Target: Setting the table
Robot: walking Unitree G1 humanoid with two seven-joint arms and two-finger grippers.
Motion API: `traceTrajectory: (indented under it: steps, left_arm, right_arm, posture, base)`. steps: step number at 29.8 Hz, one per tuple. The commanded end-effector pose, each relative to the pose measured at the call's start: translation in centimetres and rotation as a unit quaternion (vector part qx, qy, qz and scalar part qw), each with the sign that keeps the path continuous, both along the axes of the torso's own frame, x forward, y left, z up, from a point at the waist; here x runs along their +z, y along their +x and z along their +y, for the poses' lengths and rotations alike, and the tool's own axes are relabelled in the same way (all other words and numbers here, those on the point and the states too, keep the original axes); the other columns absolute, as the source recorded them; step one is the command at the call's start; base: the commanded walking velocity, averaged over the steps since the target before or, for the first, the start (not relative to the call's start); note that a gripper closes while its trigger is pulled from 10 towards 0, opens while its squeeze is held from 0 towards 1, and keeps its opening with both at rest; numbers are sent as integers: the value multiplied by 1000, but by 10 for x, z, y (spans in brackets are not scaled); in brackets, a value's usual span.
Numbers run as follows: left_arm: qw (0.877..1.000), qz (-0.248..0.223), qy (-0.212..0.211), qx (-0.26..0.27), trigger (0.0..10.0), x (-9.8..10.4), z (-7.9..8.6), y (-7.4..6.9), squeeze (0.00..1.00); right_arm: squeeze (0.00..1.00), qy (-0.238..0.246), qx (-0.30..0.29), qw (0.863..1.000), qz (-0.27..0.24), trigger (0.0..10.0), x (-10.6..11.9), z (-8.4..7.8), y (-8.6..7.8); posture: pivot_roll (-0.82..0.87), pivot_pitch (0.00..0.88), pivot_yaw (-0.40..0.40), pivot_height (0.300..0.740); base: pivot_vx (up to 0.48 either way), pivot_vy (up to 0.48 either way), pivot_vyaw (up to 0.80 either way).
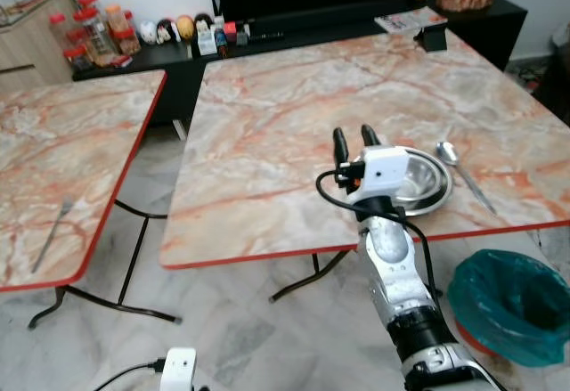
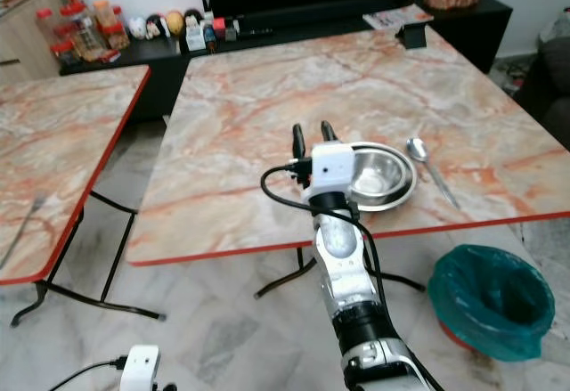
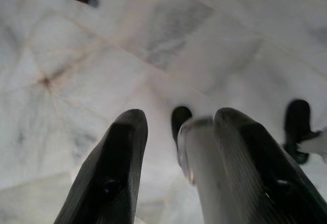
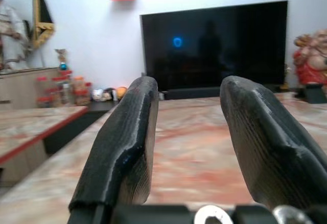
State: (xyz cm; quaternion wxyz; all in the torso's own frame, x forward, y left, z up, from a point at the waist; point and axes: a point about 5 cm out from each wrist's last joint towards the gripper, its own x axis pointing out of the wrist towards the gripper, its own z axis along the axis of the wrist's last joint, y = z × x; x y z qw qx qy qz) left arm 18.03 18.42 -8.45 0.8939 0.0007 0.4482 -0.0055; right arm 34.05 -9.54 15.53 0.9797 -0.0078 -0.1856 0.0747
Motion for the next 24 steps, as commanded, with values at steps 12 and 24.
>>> traceTrajectory:
  steps: [12,24]
  left_arm:
    - [1000,18,15,3,10000,-3,12,-11,0]
    - [1000,18,15,3,10000,-4,12,-11,0]
  right_arm:
    - [0,5,32,999,-2,10000,3,18,-3]
    - [0,7,34,999,0,10000,3,19,-3]
  posture:
    - [-115,0,106,740]
    - [-112,0,109,740]
  base:
    - [0,480,0]
    - [0,480,0]
